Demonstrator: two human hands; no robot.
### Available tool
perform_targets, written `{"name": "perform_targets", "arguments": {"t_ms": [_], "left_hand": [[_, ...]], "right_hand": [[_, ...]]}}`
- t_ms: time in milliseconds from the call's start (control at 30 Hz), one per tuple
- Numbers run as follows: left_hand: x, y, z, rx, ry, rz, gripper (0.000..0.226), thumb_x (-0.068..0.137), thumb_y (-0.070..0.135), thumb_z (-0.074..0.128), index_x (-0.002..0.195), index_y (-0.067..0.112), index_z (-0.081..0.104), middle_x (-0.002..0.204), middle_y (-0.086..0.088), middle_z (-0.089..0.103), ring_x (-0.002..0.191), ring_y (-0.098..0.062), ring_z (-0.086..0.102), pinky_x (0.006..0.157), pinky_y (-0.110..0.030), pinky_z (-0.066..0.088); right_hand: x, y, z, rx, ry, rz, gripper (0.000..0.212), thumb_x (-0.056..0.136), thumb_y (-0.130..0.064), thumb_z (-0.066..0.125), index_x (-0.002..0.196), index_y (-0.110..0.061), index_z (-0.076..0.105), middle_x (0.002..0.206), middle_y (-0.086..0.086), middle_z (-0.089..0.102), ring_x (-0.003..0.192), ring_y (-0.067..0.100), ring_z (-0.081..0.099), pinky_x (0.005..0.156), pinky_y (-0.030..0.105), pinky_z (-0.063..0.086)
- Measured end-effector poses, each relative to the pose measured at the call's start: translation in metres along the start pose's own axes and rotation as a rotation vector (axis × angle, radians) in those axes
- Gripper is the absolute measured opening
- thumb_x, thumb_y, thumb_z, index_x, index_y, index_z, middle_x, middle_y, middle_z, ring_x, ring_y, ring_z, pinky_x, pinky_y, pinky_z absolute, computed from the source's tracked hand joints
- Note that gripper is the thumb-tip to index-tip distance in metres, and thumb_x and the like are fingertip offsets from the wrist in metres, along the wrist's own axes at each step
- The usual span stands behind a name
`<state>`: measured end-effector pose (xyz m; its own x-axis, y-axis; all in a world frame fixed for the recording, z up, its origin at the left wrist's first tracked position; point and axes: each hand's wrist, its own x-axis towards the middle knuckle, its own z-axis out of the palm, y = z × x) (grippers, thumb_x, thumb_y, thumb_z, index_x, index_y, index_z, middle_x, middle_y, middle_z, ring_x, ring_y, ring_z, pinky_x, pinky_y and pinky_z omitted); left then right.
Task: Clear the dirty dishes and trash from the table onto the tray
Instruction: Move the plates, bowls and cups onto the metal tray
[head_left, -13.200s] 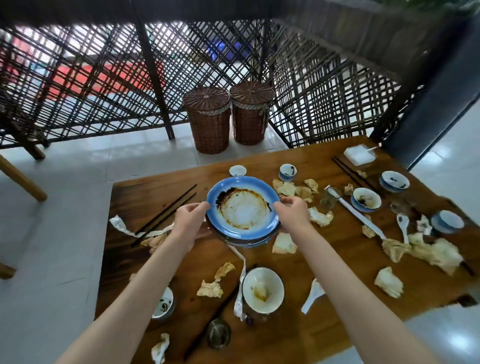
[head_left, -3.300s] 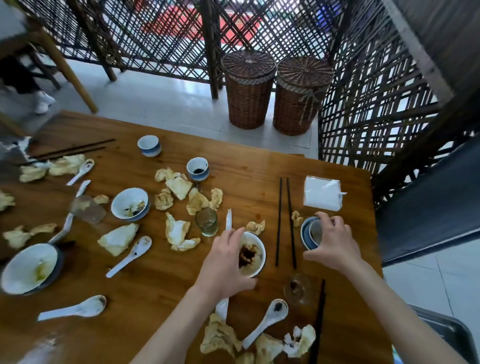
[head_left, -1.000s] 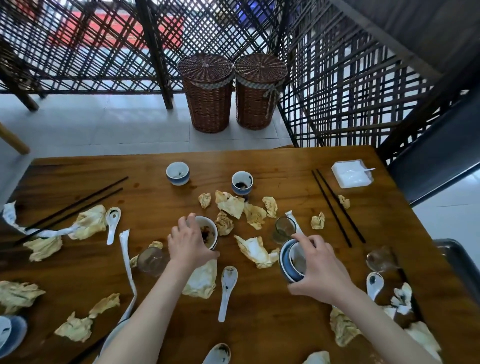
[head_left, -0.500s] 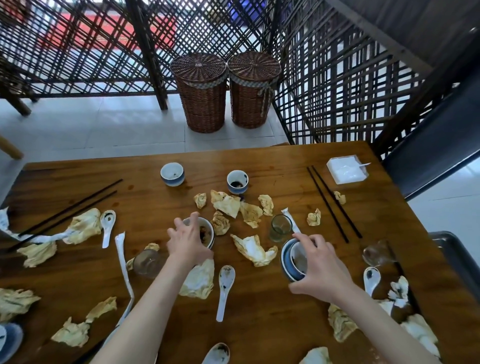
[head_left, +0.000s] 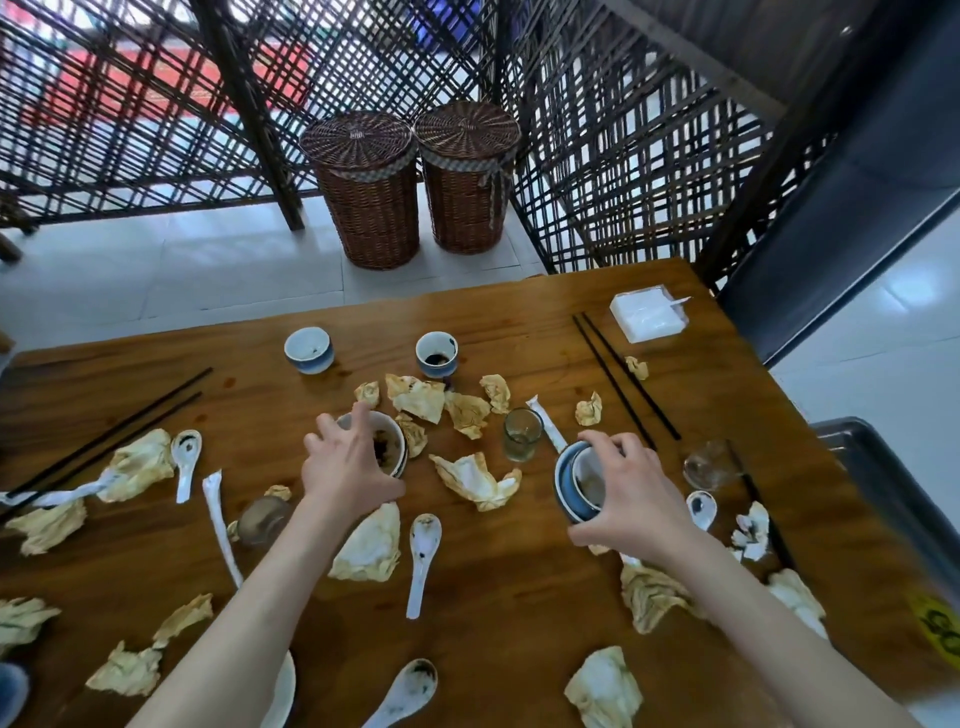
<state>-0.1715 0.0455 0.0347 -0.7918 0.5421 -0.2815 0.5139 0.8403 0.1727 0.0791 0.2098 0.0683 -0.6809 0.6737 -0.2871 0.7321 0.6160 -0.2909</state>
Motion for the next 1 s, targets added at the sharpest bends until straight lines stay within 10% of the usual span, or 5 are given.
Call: {"name": "perform_targets", "arguments": {"t_ms": [1000], "left_hand": [[-0.208, 0.511, 0.087, -0.016, -0.022, 0.501, 0.104, 0.053, 0.048, 0.082, 0.134, 0.031, 0.019, 0.127, -0.015, 0.032, 0.113, -0.037, 0.039, 0.076, -0.040, 0.044]], "right_hand": [[-0.151, 0.437, -0.143, -0.015, 0.113, 0.215, 0.104, 0.049, -0.047, 0.076, 0.138, -0.032, 0.024, 0.126, 0.003, 0.037, 0.114, 0.026, 0.040, 0.081, 0.035, 0.044]]}}
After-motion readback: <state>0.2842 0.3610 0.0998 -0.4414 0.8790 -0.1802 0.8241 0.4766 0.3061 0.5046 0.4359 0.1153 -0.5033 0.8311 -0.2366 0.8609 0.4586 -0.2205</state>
